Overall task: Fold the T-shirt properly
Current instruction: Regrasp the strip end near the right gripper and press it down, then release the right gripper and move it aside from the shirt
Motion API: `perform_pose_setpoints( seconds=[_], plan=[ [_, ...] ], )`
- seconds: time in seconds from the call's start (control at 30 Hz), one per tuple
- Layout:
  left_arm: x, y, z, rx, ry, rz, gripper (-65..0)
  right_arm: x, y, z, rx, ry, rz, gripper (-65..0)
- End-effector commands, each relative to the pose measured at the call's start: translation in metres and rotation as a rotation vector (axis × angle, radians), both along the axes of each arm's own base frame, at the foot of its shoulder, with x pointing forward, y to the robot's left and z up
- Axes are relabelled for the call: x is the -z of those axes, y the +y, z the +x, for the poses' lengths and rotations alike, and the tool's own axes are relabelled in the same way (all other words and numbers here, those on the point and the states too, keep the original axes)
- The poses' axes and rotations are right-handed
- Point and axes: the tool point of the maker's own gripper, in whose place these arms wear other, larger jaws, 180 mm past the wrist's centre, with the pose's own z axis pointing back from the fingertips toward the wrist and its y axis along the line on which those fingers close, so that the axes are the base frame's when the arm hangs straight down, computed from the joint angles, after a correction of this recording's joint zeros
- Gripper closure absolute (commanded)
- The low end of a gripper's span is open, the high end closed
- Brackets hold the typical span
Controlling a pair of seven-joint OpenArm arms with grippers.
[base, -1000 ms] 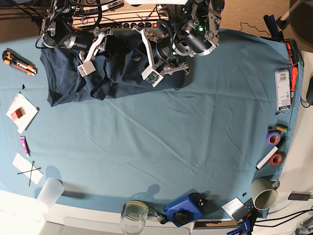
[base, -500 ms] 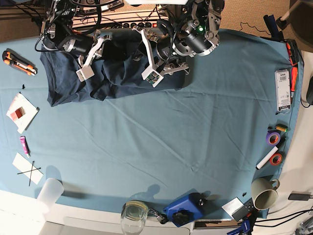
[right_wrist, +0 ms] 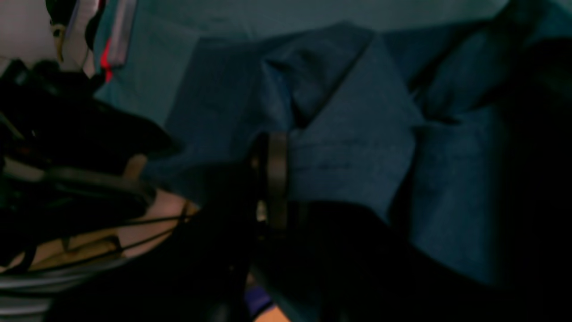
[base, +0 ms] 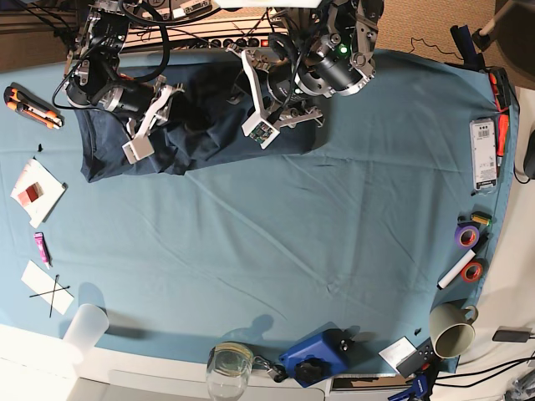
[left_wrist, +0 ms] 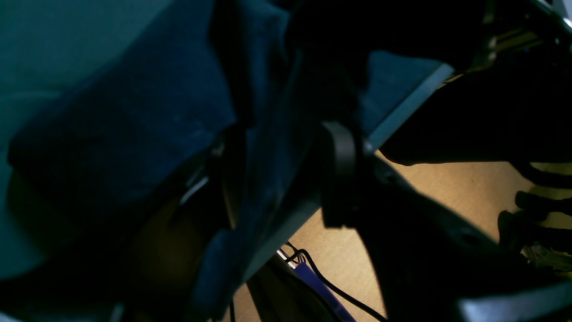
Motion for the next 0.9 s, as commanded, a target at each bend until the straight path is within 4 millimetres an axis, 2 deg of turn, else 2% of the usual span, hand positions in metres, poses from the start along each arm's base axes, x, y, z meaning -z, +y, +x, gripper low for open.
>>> perform_pose_setpoints(
  seconds=[0.0,0.13,0.37,0.43,0.57,0.7,0.87],
  plan=[
    [-0.012,-0.007,0.004,-0.003,-0.029,-0.047,-25.3,-0.011,-0.002,0.008,0.007,-0.046,0.011,0.0],
    [-0.002,-0.006,0.002,-0.001,-0.012,-0.021,-25.3,-0.013,-0.010,0.010,0.030,-0.054,0.003,0.0],
    [0.011,0.004,0.006,-0.016,-0.019,0.061,-25.3,-0.019,-0.045,0.015,0.140,-0.078,-0.029,0.0],
    [0.015,0.002,0.005,-0.014,-0.010,0.060,-25.3,-0.022,-0.047,0.015,0.152,-0.087,-0.017,0.0],
    [0.036,0.002,-0.003,0.002,0.043,0.095,-25.3,-0.026,-0.045,0.016,0.150,-0.098,0.004,0.0],
    [0.064,0.013,-0.009,-0.010,0.095,0.196,-25.3,-0.027,-0.049,0.017,0.146,-0.099,-0.013,0.0],
    [0.084,0.044,-0.010,-0.068,0.130,0.334,-25.3,-0.029,-0.060,0.017,0.133,-0.102,-0.053,0.0]
  ],
)
